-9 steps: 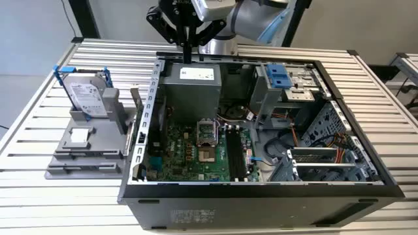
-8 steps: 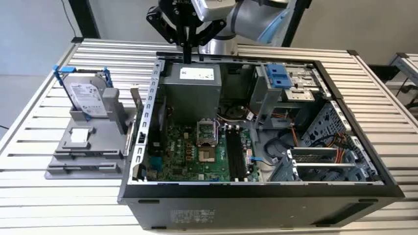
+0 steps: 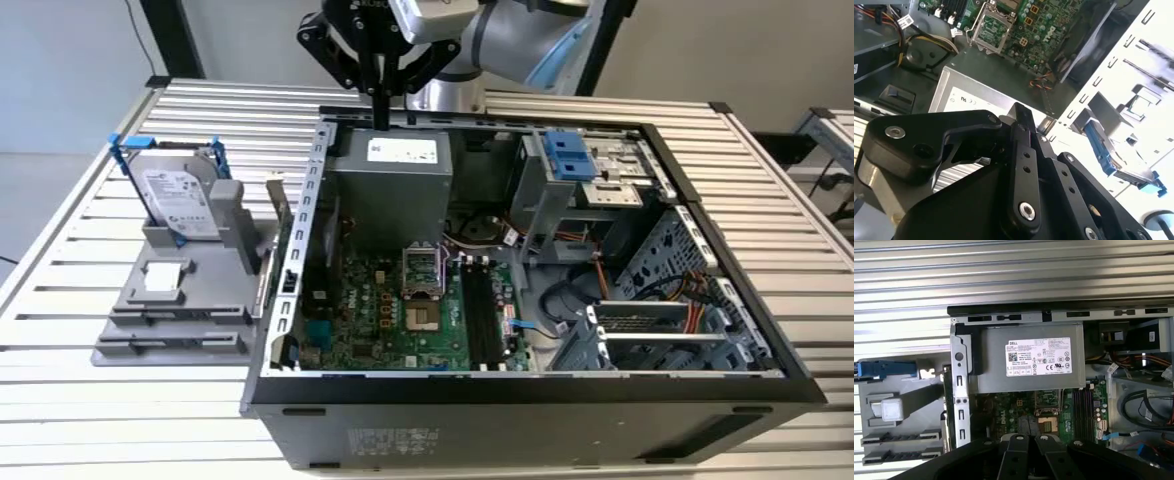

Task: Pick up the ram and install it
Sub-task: 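Reach for the ram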

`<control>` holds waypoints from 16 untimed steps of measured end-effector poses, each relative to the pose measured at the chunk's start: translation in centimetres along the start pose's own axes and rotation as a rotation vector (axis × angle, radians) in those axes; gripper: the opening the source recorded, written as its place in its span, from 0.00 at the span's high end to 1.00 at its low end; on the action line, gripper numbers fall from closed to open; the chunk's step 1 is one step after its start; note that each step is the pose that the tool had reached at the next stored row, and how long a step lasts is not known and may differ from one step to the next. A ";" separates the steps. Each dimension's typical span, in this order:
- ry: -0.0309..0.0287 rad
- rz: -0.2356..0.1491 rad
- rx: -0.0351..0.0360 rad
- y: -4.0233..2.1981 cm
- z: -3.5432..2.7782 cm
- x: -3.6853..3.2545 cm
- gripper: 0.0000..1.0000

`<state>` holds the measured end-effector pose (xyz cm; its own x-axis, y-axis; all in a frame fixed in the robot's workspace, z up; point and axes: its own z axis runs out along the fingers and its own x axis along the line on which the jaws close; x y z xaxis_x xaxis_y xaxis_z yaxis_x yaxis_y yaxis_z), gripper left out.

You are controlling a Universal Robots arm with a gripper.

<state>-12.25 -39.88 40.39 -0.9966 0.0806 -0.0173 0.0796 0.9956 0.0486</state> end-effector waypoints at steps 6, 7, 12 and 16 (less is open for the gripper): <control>0.0001 0.000 0.0000 0.00 0.00 0.01 1.00; 0.0000 0.000 0.0000 0.00 0.00 0.01 1.00; 0.0000 0.000 -0.0001 -0.02 0.00 0.22 1.00; 0.0001 0.000 0.0000 -0.04 -0.01 0.53 1.00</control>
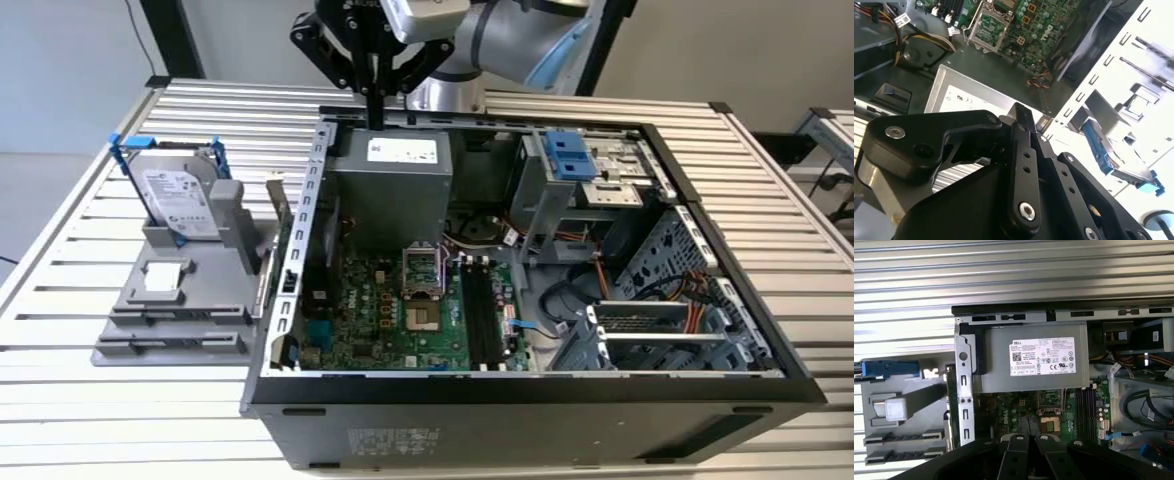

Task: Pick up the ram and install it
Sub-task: 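Reach for the ram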

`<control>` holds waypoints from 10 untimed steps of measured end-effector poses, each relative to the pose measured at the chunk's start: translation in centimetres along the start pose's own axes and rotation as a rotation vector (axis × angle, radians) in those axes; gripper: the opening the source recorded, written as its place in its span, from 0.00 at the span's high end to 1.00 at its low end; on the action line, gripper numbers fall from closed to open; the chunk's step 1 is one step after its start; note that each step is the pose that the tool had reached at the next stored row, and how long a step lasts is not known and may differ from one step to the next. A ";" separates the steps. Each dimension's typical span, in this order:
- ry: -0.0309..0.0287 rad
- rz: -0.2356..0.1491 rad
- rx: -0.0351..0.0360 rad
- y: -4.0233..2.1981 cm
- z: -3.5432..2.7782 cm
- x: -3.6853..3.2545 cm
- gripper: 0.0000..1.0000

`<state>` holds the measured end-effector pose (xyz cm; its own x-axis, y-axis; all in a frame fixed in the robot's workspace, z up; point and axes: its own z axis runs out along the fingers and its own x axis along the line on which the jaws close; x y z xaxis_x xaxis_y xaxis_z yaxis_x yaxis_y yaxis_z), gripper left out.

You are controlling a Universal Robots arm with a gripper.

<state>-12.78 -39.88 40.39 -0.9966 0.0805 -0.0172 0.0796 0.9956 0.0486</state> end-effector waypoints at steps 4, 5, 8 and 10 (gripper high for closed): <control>0.0000 0.000 0.0000 -0.08 -0.02 1.04 1.00; -0.0001 0.000 0.0000 -0.11 -0.03 1.42 1.00; 0.0000 -0.001 -0.0001 -0.21 -0.05 2.62 1.00; -0.0001 -0.001 -0.0001 -0.27 -0.07 3.30 1.00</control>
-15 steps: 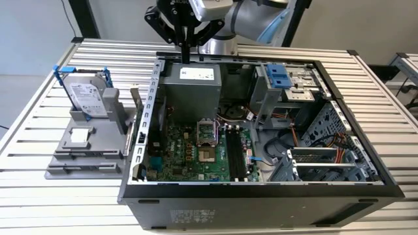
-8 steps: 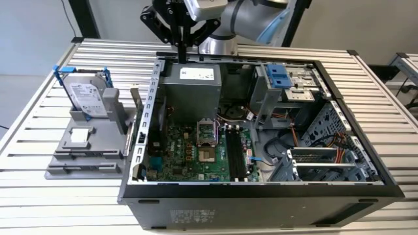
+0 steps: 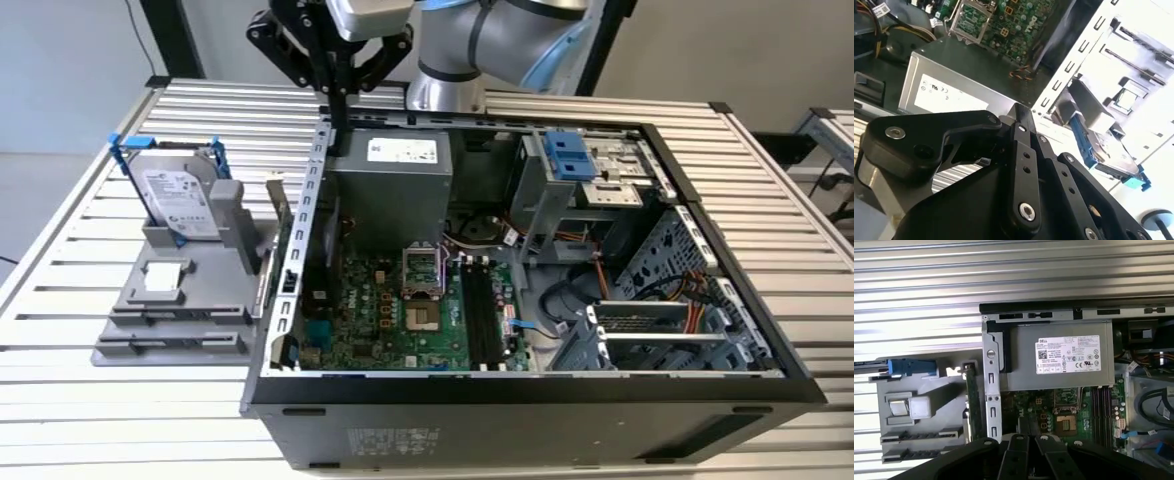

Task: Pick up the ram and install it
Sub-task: 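Reach for the ram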

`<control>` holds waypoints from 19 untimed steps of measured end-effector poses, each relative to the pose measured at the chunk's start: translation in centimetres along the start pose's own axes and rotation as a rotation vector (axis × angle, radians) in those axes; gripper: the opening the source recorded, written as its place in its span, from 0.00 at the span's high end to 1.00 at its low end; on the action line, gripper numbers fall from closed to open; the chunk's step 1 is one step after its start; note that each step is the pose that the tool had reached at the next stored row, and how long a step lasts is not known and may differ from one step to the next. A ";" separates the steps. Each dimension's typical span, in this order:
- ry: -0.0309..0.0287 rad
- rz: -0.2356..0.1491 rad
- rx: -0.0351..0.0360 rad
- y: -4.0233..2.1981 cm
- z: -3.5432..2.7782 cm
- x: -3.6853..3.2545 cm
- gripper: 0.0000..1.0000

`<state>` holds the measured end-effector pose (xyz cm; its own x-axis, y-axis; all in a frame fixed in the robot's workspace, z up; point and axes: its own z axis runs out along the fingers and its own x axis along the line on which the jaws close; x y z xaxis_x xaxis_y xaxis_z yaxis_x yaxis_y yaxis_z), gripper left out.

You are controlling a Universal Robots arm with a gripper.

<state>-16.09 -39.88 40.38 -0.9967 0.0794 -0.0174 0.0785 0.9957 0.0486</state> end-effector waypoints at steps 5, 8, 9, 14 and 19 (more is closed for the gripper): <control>0.0001 -0.001 0.0000 -0.13 -0.04 1.64 1.00; 0.0001 -0.001 0.0000 -0.22 -0.06 2.78 1.00; 0.0001 -0.002 -0.0001 -0.25 -0.07 3.16 1.00; 0.0002 -0.003 0.0000 -0.41 -0.11 5.19 1.00; 0.0002 -0.003 -0.0001 -0.56 -0.15 7.16 1.00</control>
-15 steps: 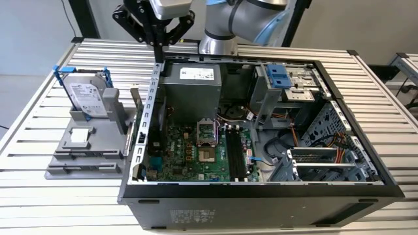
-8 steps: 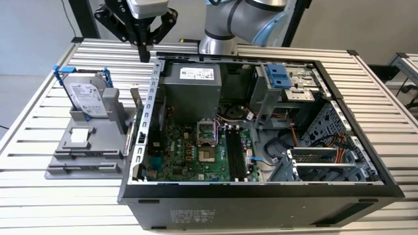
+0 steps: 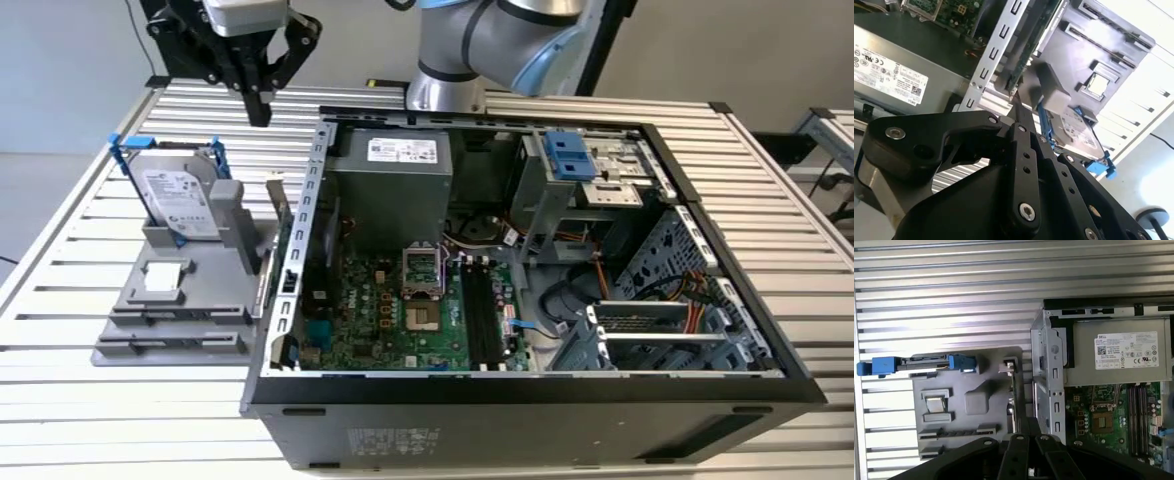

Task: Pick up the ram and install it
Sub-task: 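Reach for the ram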

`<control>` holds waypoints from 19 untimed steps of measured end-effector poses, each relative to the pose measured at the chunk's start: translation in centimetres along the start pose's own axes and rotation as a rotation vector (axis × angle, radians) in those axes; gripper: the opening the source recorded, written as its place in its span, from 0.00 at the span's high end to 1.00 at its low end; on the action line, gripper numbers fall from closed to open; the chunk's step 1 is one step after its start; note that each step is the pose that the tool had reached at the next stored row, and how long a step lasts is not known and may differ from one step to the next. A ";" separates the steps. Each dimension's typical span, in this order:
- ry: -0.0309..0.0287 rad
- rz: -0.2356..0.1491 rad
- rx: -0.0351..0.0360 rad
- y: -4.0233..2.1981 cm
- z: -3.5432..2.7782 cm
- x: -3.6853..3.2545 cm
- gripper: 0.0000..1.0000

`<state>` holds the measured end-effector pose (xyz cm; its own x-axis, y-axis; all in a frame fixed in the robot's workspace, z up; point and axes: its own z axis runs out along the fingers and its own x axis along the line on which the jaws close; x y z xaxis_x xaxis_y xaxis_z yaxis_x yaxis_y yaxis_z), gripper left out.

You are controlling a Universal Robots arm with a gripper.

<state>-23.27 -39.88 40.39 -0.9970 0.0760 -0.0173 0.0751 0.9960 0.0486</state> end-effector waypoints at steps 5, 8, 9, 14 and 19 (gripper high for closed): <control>0.0001 -0.001 0.0001 -0.14 -0.04 1.83 1.00; 0.0000 -0.002 -0.0001 -0.23 -0.06 3.00 1.00; 0.0001 -0.002 0.0000 -0.25 -0.07 3.38 1.00; 0.0003 -0.006 -0.0002 -0.38 -0.10 5.04 1.00; 0.0007 -0.014 -0.0002 -0.48 -0.13 6.34 1.00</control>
<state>-29.63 -39.88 40.39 -0.9979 0.0624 -0.0173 0.0615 0.9969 0.0486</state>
